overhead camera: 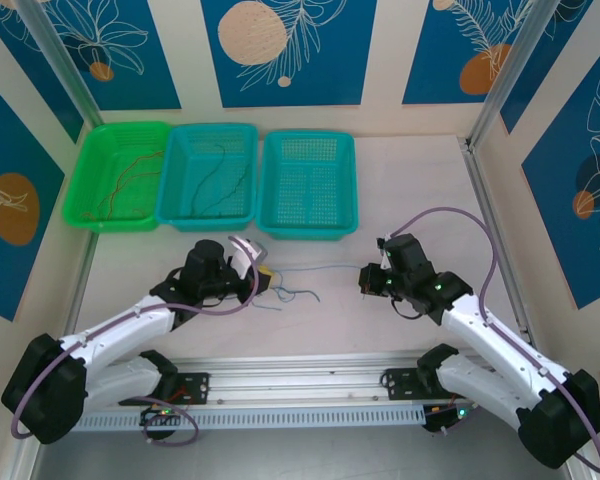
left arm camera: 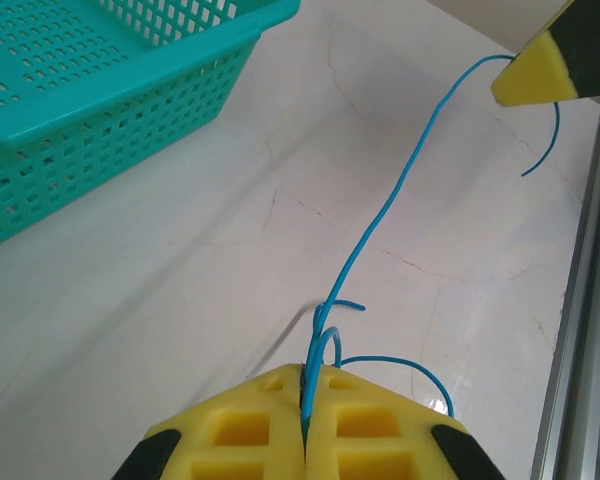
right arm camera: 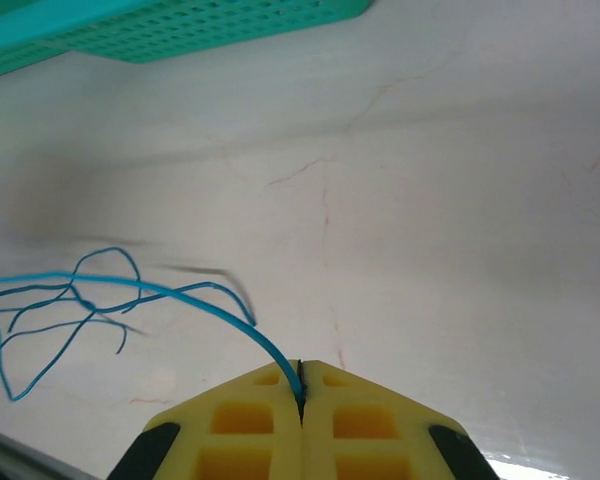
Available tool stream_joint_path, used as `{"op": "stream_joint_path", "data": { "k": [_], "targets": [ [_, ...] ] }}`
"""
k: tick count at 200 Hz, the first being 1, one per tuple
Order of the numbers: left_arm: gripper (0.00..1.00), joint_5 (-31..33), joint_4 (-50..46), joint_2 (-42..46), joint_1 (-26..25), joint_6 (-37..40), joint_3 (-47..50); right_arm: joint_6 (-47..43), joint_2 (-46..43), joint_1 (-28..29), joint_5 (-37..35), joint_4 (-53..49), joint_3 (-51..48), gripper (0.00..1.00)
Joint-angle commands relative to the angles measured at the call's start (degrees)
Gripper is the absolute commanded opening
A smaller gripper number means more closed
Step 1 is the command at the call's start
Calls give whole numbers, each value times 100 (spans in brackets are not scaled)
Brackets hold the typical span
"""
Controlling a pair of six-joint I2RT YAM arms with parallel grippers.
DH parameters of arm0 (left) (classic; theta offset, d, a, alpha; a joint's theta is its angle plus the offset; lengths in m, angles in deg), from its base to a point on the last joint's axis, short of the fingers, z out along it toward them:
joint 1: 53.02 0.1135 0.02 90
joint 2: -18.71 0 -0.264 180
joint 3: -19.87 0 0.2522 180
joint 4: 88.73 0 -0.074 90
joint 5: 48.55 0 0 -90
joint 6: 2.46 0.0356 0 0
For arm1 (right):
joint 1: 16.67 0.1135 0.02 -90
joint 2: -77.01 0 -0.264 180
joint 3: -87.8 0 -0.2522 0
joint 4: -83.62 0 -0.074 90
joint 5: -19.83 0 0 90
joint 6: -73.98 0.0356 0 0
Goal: Untangle the cables
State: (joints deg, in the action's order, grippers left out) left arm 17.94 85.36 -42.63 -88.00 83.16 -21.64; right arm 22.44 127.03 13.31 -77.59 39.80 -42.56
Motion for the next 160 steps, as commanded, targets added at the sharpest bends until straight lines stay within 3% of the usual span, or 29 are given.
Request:
{"op": "stream_joint_path", "data": {
  "k": [1, 20, 33, 47, 85, 119, 160],
  "targets": [
    [0, 7, 29, -62, 62, -54, -4, -233, -121, -9, 503, 145, 65, 0],
    [0, 118, -36, -56, 55, -45, 11, 124, -255, -49, 289, 119, 217, 0],
    [22, 508, -163, -13, 60, -98, 49, 501, -414, -259, -79, -133, 436, 0],
    [24, 973, -362, 71, 61, -162, 106, 812, -660, -731, -154, -347, 735, 0],
    [31, 1769, -581, 169, 109, -496, 350, 1267, -929, -2147, 1341, -160, 1196, 0],
    [48, 908, 67, 145, 119, -572, 560, 1171, -568, -2287, 2438, 121, 1730, 0],
    [71, -638, 1226, -144, 98, -623, 436, 728, -215, -1785, 3039, 320, 2601, 0]
  ]
}}
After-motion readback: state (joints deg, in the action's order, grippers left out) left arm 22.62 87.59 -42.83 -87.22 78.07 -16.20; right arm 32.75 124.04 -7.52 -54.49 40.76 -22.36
